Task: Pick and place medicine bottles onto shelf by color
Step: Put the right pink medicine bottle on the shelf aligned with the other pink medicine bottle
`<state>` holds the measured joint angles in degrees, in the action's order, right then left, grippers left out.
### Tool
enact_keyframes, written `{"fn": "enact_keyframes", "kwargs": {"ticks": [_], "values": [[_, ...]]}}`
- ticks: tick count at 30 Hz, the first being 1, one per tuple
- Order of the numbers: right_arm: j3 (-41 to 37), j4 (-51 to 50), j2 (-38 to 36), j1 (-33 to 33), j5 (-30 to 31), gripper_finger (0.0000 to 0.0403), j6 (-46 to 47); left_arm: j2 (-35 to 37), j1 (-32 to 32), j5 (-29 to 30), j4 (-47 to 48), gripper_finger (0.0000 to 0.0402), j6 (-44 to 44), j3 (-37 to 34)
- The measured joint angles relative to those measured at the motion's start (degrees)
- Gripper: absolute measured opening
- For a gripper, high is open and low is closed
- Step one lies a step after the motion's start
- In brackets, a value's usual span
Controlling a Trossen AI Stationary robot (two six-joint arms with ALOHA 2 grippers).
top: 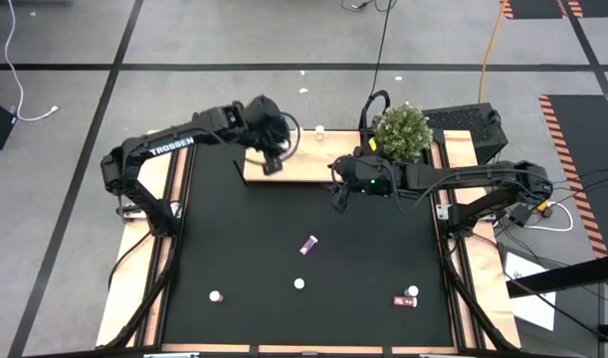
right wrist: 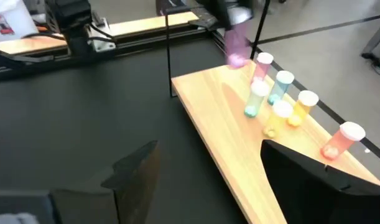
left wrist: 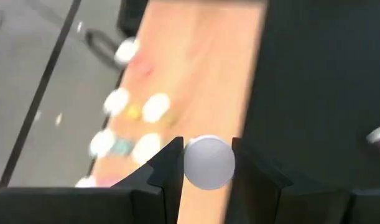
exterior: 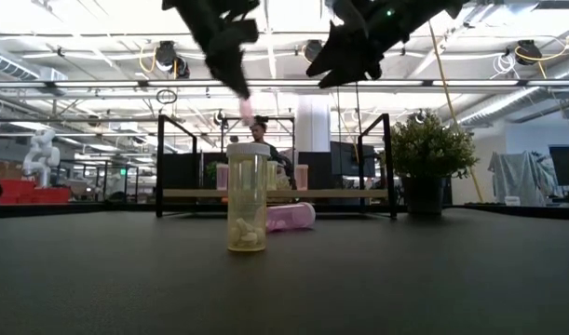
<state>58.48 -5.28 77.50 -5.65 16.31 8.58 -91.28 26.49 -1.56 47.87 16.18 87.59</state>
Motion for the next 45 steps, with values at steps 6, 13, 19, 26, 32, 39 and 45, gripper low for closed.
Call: {"fn": "enact_keyframes", "kwargs": {"ticks": [6, 13, 19, 26, 32, 39, 45], "values": [[0.00, -0.09, -0.41, 0.02, 0.12, 0.0270, 0.23, -2.67, 8.62, -0.12, 1.24, 0.0129, 3.55, -0.03], [0.00, -1.42, -0.42, 0.09, 0.13, 0.0268, 2.78, -5.79, 14.85, -2.25, 4.06, 0.0129, 1.66, -1.68], [0.00, -2.45, -0.42, 0.11, 0.36, 0.0267, 3.68, -5.75, 14.98, -3.31, -1.05, 0.0129, 1.27, -9.32], [0.00, -3.26, -0.42, 0.11, 0.20, 0.0267, 3.67, -5.42, 14.31, -2.25, -8.96, 0.0129, 0.98, -13.59], [0.00, -3.34, -0.42, 0.09, 0.18, 0.0267, 3.63, -5.88, 13.72, -3.86, -11.14, 0.0129, 0.10, -14.03], [0.00, -3.34, -0.40, 0.04, 0.16, 0.0267, 3.43, -6.39, 13.96, -3.57, -11.80, 0.0129, 1.17, -15.43], [0.00, -3.20, -0.40, 0.02, 0.16, 0.0267, 3.05, -6.21, 14.02, -3.37, -13.22, 0.0129, 1.77, -16.61]]}}
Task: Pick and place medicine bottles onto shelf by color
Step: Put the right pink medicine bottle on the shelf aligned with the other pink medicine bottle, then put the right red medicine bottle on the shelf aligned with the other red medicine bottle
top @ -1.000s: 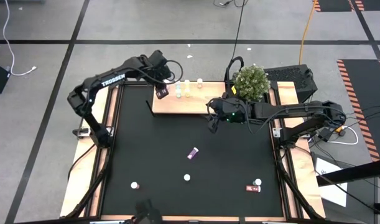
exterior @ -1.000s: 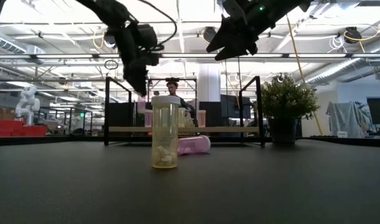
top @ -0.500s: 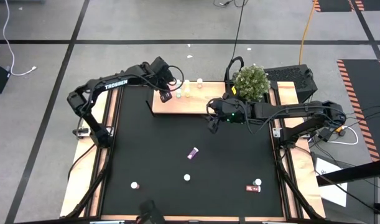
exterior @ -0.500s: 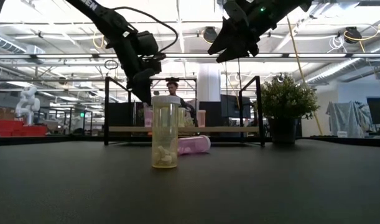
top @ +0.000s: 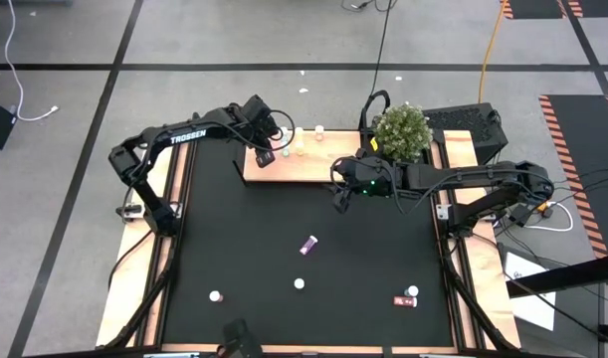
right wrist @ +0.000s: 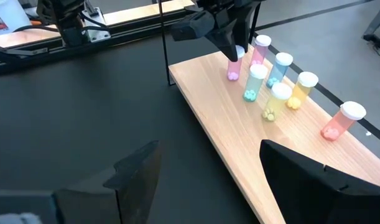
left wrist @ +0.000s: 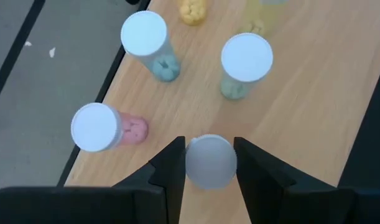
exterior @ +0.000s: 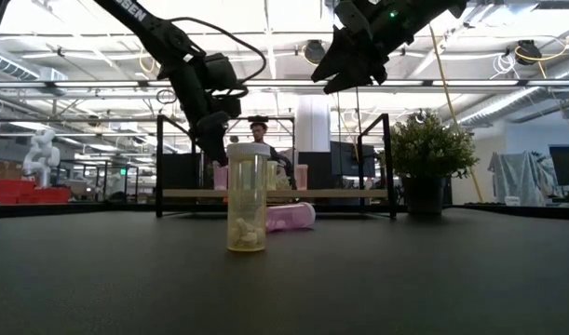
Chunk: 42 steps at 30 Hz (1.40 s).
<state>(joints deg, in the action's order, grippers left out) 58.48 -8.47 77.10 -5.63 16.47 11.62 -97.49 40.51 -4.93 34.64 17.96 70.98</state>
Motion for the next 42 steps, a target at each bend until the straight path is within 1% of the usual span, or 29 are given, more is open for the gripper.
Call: {"fn": "enact_keyframes", "kwargs": {"ticks": [5, 17, 20, 24, 30, 36, 38, 42], "values": [[0.00, 0.05, 0.00, -0.03, 0.05, 0.0267, -0.31, 0.00, 0.00, 0.35, -1.38, 0.0129, -0.11, -0.11], [0.00, 0.05, 0.00, -0.07, 0.10, 0.0267, -0.31, 0.00, 0.04, 0.85, -0.81, 0.0132, 0.66, 0.03], [0.00, 0.05, 0.00, -0.07, 0.04, 0.0267, 0.21, -0.11, 0.02, 1.80, 0.29, 0.0152, 0.90, 0.55], [0.00, 0.07, 0.00, -0.16, -0.02, 0.0267, 1.04, -0.15, 0.13, 3.49, 1.18, 0.0196, 0.79, 2.07], [0.00, 0.09, 0.00, -0.39, -0.15, 0.0267, 2.31, -0.13, 0.13, 4.55, 3.97, 0.0252, 1.46, 6.19], [0.00, 0.07, 0.00, -0.29, -0.31, 0.0267, 2.63, -0.07, -0.21, 6.69, 11.09, 0.0280, 3.15, 13.78], [0.01, 0.01, 0.00, -0.03, -2.44, 0.0267, 2.39, -0.07, -0.72, 8.03, 14.33, 0.0284, 2.95, 17.26], [0.02, -1.63, -0.97, 0.15, -8.09, 0.0259, 1.78, 0.00, -2.48, 8.22, 22.07, 0.0285, 0.56, 25.68]]}}
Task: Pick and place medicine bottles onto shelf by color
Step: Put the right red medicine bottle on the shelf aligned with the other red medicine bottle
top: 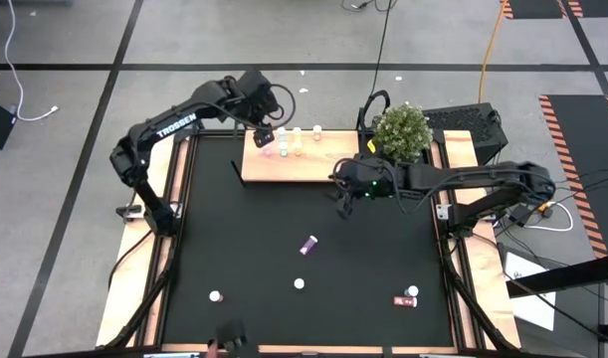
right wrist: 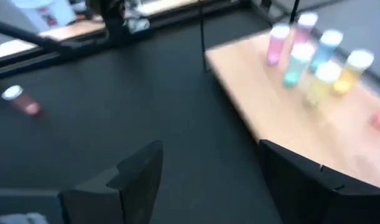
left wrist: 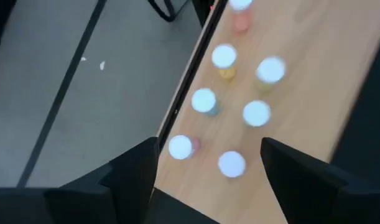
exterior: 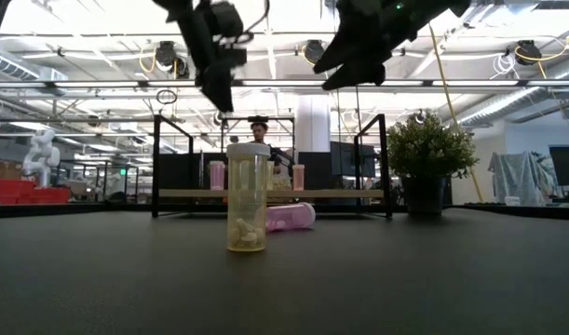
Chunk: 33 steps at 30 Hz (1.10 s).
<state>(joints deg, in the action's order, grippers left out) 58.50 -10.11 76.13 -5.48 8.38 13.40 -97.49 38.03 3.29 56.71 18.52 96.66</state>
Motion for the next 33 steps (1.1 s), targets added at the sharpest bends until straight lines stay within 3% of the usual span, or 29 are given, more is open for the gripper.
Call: {"fn": "enact_keyframes", "kwargs": {"ticks": [7, 11, 17, 21, 26, 33], "values": [[0.02, -13.12, -3.85, 0.10, -1.24, 0.0226, 2.84, 0.09, -7.26, -0.34, 5.95, 0.0285, -14.29, 7.82], [-0.70, -19.30, -5.29, 1.45, -1.12, 0.0218, 6.54, 0.07, -14.44, -0.52, 6.10, 0.0285, -22.14, 6.96], [-5.68, -21.14, -10.31, 6.14, -2.55, 0.0217, 20.61, -0.04, -26.27, -0.26, 2.78, 0.0285, -37.92, 2.86], [-8.70, -23.32, -14.57, 11.45, -2.59, 0.0217, 25.40, 0.00, -33.05, -0.13, 1.10, 0.0285, -45.04, 1.37], [-8.27, -21.61, -17.13, 21.47, -6.10, 0.0215, 24.52, -0.07, -39.82, 0.11, -5.74, 0.0285, -51.40, 0.06], [-6.43, -20.64, -11.08, 36.68, -7.11, 0.0203, 28.29, -0.02, -46.22, 0.26, -19.35, 0.0285, -51.80, 0.09]]}}
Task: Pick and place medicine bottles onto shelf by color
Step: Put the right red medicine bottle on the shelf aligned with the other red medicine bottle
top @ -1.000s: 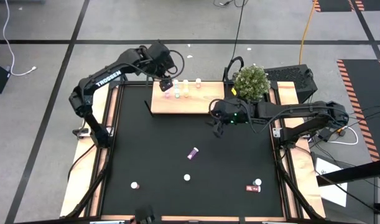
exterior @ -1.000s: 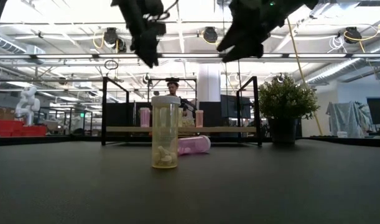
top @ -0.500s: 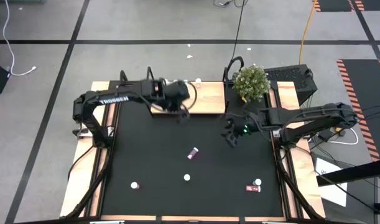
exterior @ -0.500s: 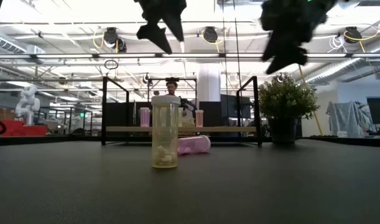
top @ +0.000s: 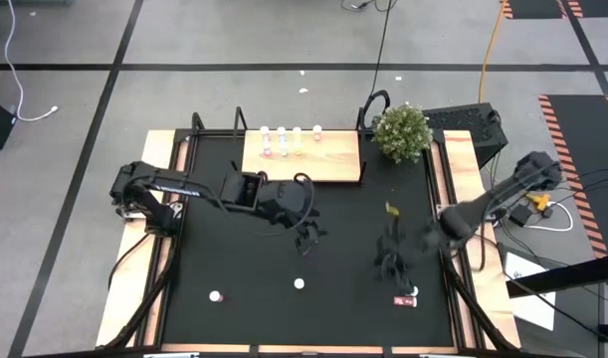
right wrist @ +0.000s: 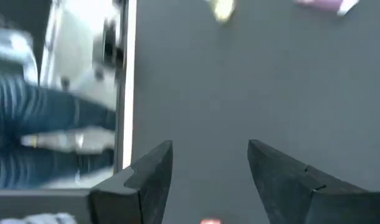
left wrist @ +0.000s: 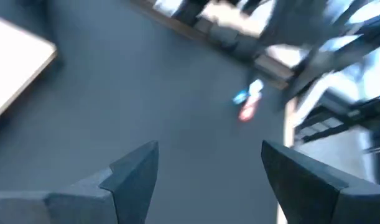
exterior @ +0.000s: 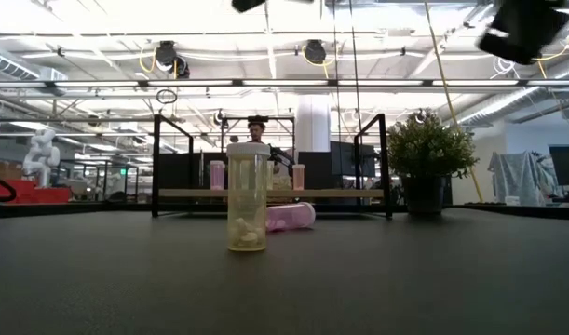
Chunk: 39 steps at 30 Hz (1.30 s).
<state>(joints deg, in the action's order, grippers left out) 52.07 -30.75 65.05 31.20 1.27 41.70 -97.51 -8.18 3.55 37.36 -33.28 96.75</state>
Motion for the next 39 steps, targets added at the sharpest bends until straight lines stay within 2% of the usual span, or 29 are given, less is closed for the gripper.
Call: {"fn": "enact_keyframes", "kwargs": {"ticks": [7, 11, 16, 21, 27, 33, 39], "values": [[0.07, -1.56, 11.76, 12.41, -7.34, 0.0200, 7.08, 0.00, -3.93, 0.05, -7.99, 0.0285, 2.95, 0.00], [0.07, -1.44, 17.35, 16.30, -7.39, 0.0200, 10.02, 0.00, -5.51, 0.67, -7.95, 0.0285, 2.08, 0.00], [0.07, -2.73, 22.03, 16.96, -6.16, 0.0200, 10.58, 0.00, -9.04, 3.60, -6.61, 0.0285, 1.10, 0.00], [0.07, -6.19, 24.61, 16.41, -4.89, 0.0200, 10.74, 0.00, -13.40, 9.62, -3.07, 0.0285, -2.19, 0.00], [0.07, -5.51, 27.09, 16.46, -7.28, 0.0193, 11.04, 0.00, -19.59, 15.20, 0.01, 0.0285, -8.07, 0.00], [0.22, -4.47, 29.12, 16.52, -7.19, 0.0148, 11.80, 0.00, -24.56, 23.25, 0.38, 0.0285, -12.34, -0.33], [-0.01, -3.04, 27.48, 16.49, -2.87, 0.0093, 17.96, 0.00, -25.59, 24.06, 0.21, 0.0285, -12.48, -0.33]]}}
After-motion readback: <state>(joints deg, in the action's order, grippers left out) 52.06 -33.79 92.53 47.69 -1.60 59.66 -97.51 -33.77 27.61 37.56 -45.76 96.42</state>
